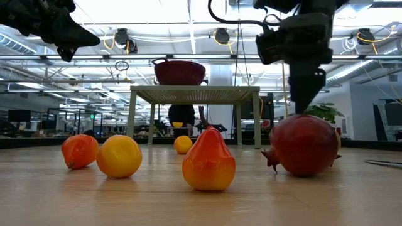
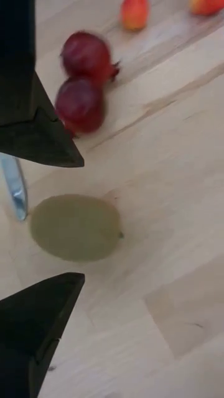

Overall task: Pick & Place Fruit
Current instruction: Put the brown kiwi in the red strainer bowl on the shelf

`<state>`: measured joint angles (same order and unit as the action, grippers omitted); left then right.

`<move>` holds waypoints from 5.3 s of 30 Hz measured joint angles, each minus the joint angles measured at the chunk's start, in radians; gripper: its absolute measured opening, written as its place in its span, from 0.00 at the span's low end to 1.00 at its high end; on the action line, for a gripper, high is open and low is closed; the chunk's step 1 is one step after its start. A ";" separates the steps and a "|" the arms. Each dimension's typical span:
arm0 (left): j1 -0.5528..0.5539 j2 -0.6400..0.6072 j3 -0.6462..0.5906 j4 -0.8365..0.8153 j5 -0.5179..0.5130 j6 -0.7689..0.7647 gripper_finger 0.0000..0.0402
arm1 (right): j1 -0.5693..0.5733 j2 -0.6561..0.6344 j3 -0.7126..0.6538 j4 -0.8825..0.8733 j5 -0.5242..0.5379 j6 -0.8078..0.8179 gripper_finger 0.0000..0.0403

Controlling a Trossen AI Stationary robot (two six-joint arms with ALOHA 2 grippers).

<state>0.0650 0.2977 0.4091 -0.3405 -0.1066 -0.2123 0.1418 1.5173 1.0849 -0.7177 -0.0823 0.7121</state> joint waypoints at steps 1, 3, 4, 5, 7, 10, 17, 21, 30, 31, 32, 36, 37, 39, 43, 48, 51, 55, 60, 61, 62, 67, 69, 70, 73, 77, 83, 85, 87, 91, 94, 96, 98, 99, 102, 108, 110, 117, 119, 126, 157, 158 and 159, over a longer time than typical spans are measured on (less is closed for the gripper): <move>0.000 0.000 0.000 0.000 -0.001 0.000 0.05 | 0.007 0.000 -0.005 0.002 0.000 -0.007 0.70; 0.000 0.000 0.000 0.000 -0.007 0.000 0.05 | 0.020 0.000 -0.013 0.019 0.000 -0.035 0.70; 0.000 0.000 0.000 0.000 -0.009 0.000 0.05 | 0.026 0.000 -0.016 0.026 0.000 -0.049 0.70; 0.000 0.000 0.000 0.000 -0.010 0.000 0.05 | 0.032 0.000 -0.021 0.036 0.001 -0.061 0.70; 0.000 0.000 0.000 0.000 -0.016 0.000 0.05 | 0.043 0.000 -0.034 0.064 0.003 -0.075 0.70; 0.000 0.000 0.000 0.000 -0.030 0.000 0.05 | 0.052 0.000 -0.058 0.108 0.006 -0.077 0.70; 0.000 0.000 0.000 0.000 -0.037 0.000 0.05 | 0.057 0.000 -0.116 0.108 0.013 -0.070 0.70; 0.000 0.000 0.000 0.000 -0.037 0.000 0.05 | 0.057 0.000 -0.122 0.114 0.036 -0.075 0.70; 0.000 0.000 0.000 0.000 -0.036 0.000 0.05 | 0.057 0.000 -0.123 0.125 0.036 -0.109 0.70; 0.000 0.000 0.000 0.001 -0.037 0.000 0.05 | 0.057 0.000 -0.123 0.127 0.036 -0.109 0.70; 0.000 0.000 0.000 0.001 -0.036 0.000 0.05 | 0.057 0.000 -0.123 0.129 0.036 -0.110 0.70; 0.000 0.000 0.000 0.001 -0.036 0.000 0.05 | 0.057 0.016 -0.145 0.182 0.033 -0.111 0.70; 0.000 0.000 0.000 0.000 -0.036 0.000 0.05 | 0.057 0.018 -0.154 0.185 0.033 -0.111 0.70; 0.000 0.000 0.000 0.001 -0.036 0.000 0.05 | 0.054 0.016 -0.170 0.196 0.035 -0.106 0.70; 0.000 0.000 0.000 0.001 -0.043 0.001 0.05 | 0.047 0.016 -0.206 0.260 0.038 -0.097 0.70; 0.000 0.000 0.000 0.001 -0.043 0.008 0.05 | 0.048 0.016 -0.228 0.299 0.037 -0.106 0.70; 0.000 0.000 0.000 0.001 -0.044 0.008 0.05 | 0.048 0.017 -0.239 0.301 0.060 -0.108 0.70; 0.000 0.000 0.000 0.001 -0.044 0.008 0.05 | 0.049 0.016 -0.251 0.303 0.057 -0.130 0.70; 0.000 0.000 0.000 0.001 -0.044 0.008 0.05 | 0.050 0.016 -0.266 0.302 0.057 -0.130 0.67; 0.000 0.000 0.000 0.001 -0.044 0.008 0.05 | 0.050 0.016 -0.267 0.300 0.057 -0.130 0.66; 0.000 0.000 0.000 0.001 -0.044 0.008 0.05 | 0.050 0.016 -0.267 0.300 0.057 -0.130 0.64; 0.000 0.000 0.000 0.001 -0.045 0.008 0.05 | 0.050 0.016 -0.267 0.303 0.057 -0.129 0.57; 0.000 0.000 0.000 0.001 -0.048 0.008 0.05 | 0.050 0.016 -0.267 0.303 0.059 -0.123 0.55; 0.000 0.000 0.000 0.001 -0.051 0.008 0.05 | 0.050 0.016 -0.267 0.303 0.059 -0.123 0.55; 0.000 0.000 0.000 0.001 -0.052 0.008 0.05 | 0.050 0.016 -0.267 0.303 0.070 -0.101 0.55; 0.000 0.000 0.000 0.001 -0.052 0.008 0.05 | 0.048 0.014 -0.242 0.301 0.086 -0.078 0.55; 0.000 0.000 0.000 0.001 -0.052 0.008 0.05 | 0.047 0.013 -0.115 0.302 0.087 -0.133 0.53; 0.000 0.000 0.000 0.001 -0.052 0.008 0.05 | 0.044 0.013 -0.061 0.304 0.111 -0.158 0.53; 0.000 0.000 0.000 0.001 -0.052 0.008 0.05 | 0.038 0.013 -0.006 0.303 0.147 -0.179 0.53; 0.000 0.000 0.000 0.001 -0.052 0.008 0.05 | 0.022 0.012 0.090 0.307 0.225 -0.232 0.53; 0.000 0.000 0.000 0.001 -0.052 0.008 0.05 | 0.009 0.012 0.122 0.372 0.268 -0.273 0.53; 0.000 0.000 0.000 0.001 -0.052 0.008 0.05 | -0.005 0.012 0.126 0.462 0.270 -0.302 0.53; 0.000 0.000 0.000 0.001 -0.052 0.012 0.05 | -0.021 0.012 0.127 0.553 0.275 -0.335 0.53; 0.000 0.000 0.000 0.001 -0.052 0.019 0.05 | -0.030 0.012 0.127 0.594 0.289 -0.354 0.53; 0.000 0.000 0.000 0.001 -0.052 0.031 0.05 | -0.065 0.012 0.128 0.695 0.299 -0.419 0.53; 0.000 0.000 0.000 0.001 -0.052 0.035 0.05 | -0.165 0.012 0.128 0.884 0.294 -0.530 0.53; 0.000 0.000 0.000 0.001 -0.052 0.035 0.05 | -0.200 0.012 0.128 0.939 0.291 -0.566 0.53; 0.000 0.000 0.000 0.001 -0.052 0.027 0.05 | -0.333 0.012 0.140 1.091 0.169 -0.621 0.54; 0.000 0.000 0.000 0.001 -0.052 0.027 0.05 | -0.364 0.012 0.164 1.078 0.154 -0.625 0.54; 0.000 0.000 0.000 0.001 -0.052 0.026 0.05 | -0.440 0.030 0.288 0.968 0.078 -0.685 0.54; 0.000 0.000 0.000 0.001 -0.054 0.025 0.05 | -0.478 0.393 0.709 0.660 0.055 -0.968 0.54; 0.000 0.000 0.000 0.001 -0.055 0.025 0.05 | -0.481 0.392 0.709 0.660 0.054 -0.983 0.54; 0.000 0.000 0.000 0.001 -0.059 0.025 0.05 | -0.483 0.391 0.709 0.657 0.054 -0.994 0.54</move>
<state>0.0647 0.2979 0.4091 -0.3393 -0.1659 -0.1871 -0.3417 1.9088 1.7935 -0.0611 -0.0281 -0.2818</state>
